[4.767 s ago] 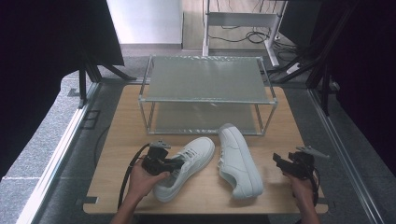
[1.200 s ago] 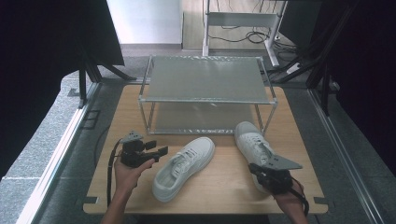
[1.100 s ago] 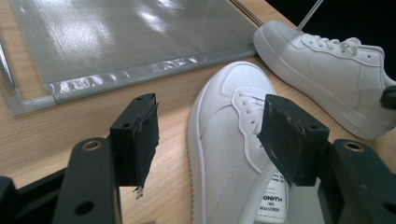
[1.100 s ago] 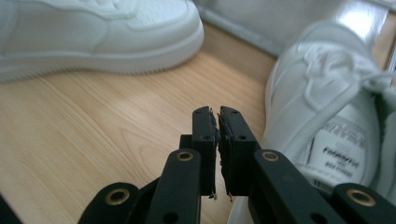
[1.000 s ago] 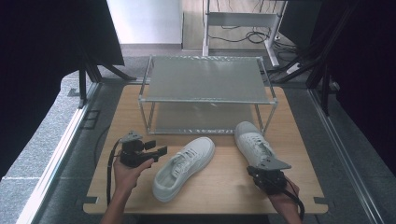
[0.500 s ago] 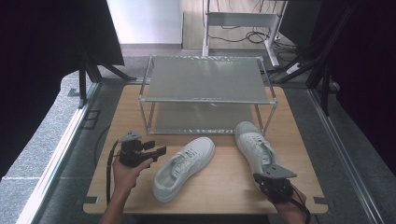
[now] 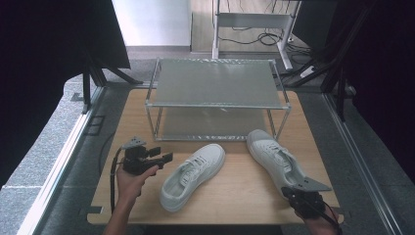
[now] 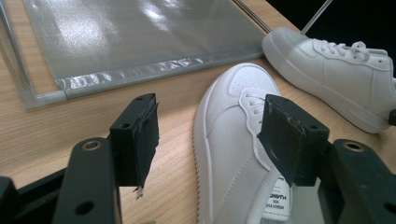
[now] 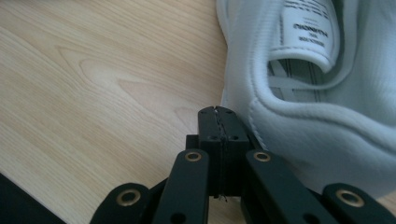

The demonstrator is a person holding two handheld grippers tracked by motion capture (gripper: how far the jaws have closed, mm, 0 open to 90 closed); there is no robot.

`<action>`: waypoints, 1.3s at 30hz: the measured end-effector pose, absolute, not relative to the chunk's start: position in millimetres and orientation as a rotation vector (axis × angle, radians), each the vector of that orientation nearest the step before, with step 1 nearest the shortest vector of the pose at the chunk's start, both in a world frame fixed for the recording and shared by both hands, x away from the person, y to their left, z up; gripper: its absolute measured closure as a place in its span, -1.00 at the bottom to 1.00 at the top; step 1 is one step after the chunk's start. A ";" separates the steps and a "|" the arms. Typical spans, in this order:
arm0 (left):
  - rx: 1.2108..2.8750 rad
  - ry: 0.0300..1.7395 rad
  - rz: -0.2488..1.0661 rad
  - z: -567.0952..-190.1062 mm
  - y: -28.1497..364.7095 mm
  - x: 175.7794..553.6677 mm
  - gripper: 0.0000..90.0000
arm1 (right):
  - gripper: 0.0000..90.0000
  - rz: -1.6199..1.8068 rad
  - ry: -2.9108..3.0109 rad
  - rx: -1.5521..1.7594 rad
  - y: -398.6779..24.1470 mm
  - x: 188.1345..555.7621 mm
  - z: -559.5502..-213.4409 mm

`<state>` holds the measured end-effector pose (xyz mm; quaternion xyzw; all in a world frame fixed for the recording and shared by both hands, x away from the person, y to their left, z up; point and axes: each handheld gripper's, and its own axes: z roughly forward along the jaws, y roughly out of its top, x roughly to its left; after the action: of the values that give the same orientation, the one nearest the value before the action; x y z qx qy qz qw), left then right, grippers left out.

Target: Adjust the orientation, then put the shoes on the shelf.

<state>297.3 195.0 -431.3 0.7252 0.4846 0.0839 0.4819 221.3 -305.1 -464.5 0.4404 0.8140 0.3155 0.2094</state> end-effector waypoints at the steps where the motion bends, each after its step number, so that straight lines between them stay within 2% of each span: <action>1: 1.768 1.181 0.205 -431.3 195.0 297.3 -0.18 | 1.00 0.878 2.264 1.225 -305.1 221.3 -464.5; 5: 1.770 1.173 0.247 -426.8 194.4 294.5 -0.16 | 0.95 0.907 2.276 1.232 -307.2 222.4 -464.6; 6: 1.800 1.147 0.283 -422.6 191.7 292.9 -0.16 | 0.82 0.915 2.290 1.225 -304.1 222.5 -465.1; 8: 1.805 1.135 0.283 -421.1 190.3 292.2 -0.16 | 0.77 0.921 2.294 1.217 -302.0 222.7 -465.2; 11: 1.817 1.112 0.261 -419.2 186.5 291.3 -0.17 | 0.57 1.028 2.286 1.182 -296.7 222.7 -458.2; 14: 1.821 1.101 0.236 -419.1 184.8 291.7 -0.17 | 0.47 1.082 2.266 1.165 -294.8 221.8 -452.4; 15: 1.825 1.097 0.226 -418.2 184.3 291.8 -0.15 | 0.37 1.120 2.247 1.143 -292.3 221.4 -446.1; 22: 1.837 1.065 0.242 -406.5 182.2 292.1 -0.14 | 0.23 1.203 2.207 1.084 -289.3 231.4 -423.0; 24: 1.860 1.045 0.251 -401.4 179.4 292.5 -0.15 | 0.08 1.184 2.182 1.080 -290.9 242.0 -410.1; 32: 1.944 1.012 0.268 -392.9 166.1 296.8 -0.15 | -0.03 1.108 2.148 1.124 -307.9 269.9 -393.4; 39: 1.970 1.023 0.278 -395.6 165.4 296.3 -0.11 | -0.08 1.071 2.126 1.210 -327.9 277.6 -397.5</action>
<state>296.3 165.4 -395.6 0.7922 0.4115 0.1117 0.4367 277.6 -327.9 -397.5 0.4406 0.7741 0.3899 0.2335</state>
